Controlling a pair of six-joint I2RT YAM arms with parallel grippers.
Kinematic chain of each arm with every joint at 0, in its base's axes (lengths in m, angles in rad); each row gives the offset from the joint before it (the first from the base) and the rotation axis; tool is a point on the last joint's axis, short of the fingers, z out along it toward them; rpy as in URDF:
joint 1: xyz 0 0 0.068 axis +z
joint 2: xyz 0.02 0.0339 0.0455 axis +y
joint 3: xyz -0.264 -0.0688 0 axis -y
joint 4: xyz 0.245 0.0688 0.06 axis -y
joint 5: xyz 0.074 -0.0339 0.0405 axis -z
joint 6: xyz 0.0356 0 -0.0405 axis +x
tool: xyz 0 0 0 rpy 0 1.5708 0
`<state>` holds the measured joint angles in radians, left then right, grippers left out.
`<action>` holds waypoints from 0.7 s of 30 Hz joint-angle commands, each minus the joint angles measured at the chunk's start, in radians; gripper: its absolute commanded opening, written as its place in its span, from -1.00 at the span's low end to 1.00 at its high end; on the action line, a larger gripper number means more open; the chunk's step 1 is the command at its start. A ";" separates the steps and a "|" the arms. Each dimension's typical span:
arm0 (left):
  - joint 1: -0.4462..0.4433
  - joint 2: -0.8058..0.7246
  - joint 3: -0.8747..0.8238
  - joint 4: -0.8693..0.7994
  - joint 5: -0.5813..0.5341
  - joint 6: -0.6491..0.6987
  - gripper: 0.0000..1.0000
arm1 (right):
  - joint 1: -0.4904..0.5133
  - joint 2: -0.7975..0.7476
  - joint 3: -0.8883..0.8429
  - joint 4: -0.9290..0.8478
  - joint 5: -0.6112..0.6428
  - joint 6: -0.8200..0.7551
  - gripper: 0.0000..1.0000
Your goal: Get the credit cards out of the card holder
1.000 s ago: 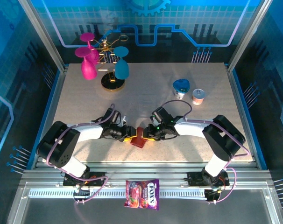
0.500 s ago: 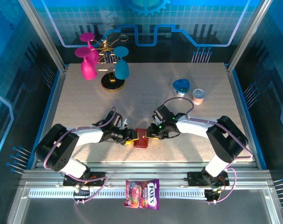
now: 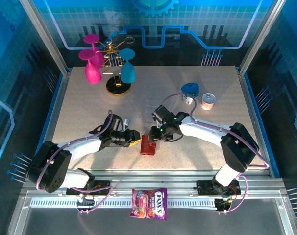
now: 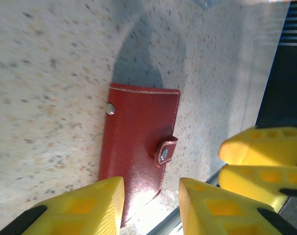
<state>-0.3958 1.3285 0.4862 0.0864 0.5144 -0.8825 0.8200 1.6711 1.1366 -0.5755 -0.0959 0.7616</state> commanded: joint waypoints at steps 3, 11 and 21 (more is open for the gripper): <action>0.047 0.001 -0.042 0.086 0.073 -0.068 -0.42 | 0.061 0.098 0.109 -0.149 0.094 0.022 -0.27; 0.087 0.020 -0.094 0.166 0.101 -0.113 -0.54 | 0.114 0.204 0.244 -0.249 0.155 0.033 -0.22; 0.133 -0.034 -0.110 0.109 0.116 -0.072 -0.62 | 0.140 0.288 0.301 -0.297 0.200 0.015 -0.19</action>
<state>-0.2699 1.3197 0.3859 0.2184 0.5941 -0.9695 0.9440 1.9301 1.4040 -0.8173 0.0696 0.7799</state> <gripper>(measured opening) 0.192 0.405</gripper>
